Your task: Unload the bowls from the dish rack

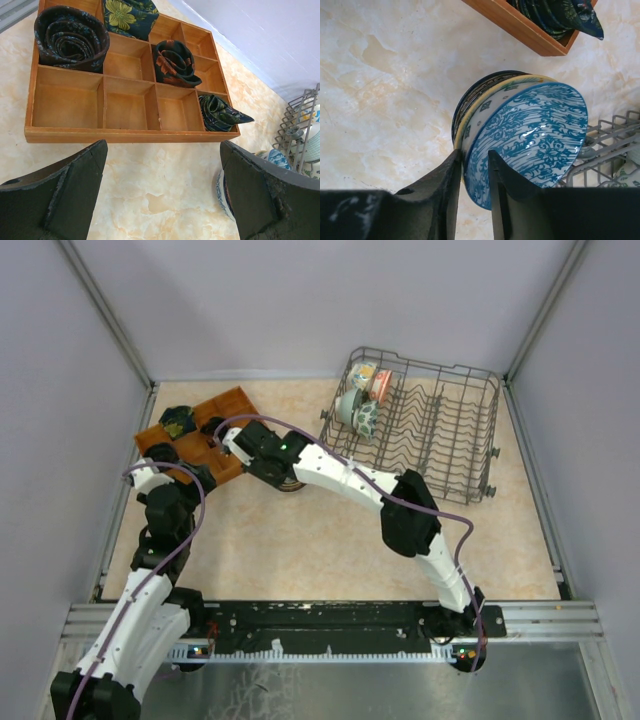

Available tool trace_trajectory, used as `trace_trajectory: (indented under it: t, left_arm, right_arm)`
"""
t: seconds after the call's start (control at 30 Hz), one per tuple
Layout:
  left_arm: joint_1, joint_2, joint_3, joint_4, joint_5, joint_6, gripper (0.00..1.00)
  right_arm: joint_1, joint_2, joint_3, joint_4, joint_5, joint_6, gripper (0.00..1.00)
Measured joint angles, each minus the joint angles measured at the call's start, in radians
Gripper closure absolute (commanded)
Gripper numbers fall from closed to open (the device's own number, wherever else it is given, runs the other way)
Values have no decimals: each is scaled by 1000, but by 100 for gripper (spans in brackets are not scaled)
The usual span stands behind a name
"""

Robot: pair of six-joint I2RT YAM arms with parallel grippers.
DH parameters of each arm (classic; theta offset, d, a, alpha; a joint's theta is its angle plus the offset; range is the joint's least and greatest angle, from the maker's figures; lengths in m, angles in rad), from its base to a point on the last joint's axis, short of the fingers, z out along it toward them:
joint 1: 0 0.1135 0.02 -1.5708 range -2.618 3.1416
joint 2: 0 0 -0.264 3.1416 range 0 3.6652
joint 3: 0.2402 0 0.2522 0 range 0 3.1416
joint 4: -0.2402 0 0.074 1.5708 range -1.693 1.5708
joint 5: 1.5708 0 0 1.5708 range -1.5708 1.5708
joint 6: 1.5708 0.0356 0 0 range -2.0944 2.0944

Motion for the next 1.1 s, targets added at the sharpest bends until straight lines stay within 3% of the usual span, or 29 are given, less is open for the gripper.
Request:
trace_trajectory:
  t: [0.17, 0.37, 0.63, 0.73, 0.87, 0.97, 1.1]
  left_arm:
    - [0, 0, 0, 0, 0, 0, 1]
    - [0, 0, 0, 0, 0, 0, 1]
    - [4, 0, 0, 0, 0, 0, 1]
    - [4, 1, 0, 0, 2, -1, 1]
    - [4, 15, 0, 16, 20, -2, 1]
    - [5, 35, 0, 35, 38, -7, 1]
    - [4, 61, -2, 68, 62, -19, 1]
  right_arm:
    - [0, 0, 3, 13, 3, 5, 51]
    - [0, -40, -47, 71, 1, 5, 39]
    - [-47, -327, -356, 292, -40, 84, 34]
    - [-158, -531, -558, 461, -82, 164, 33]
    - [-407, -777, -807, 705, -150, 306, 33]
    - [-575, -858, -926, 845, -222, 405, 34]
    - [-694, -841, -1030, 986, -336, 504, 34]
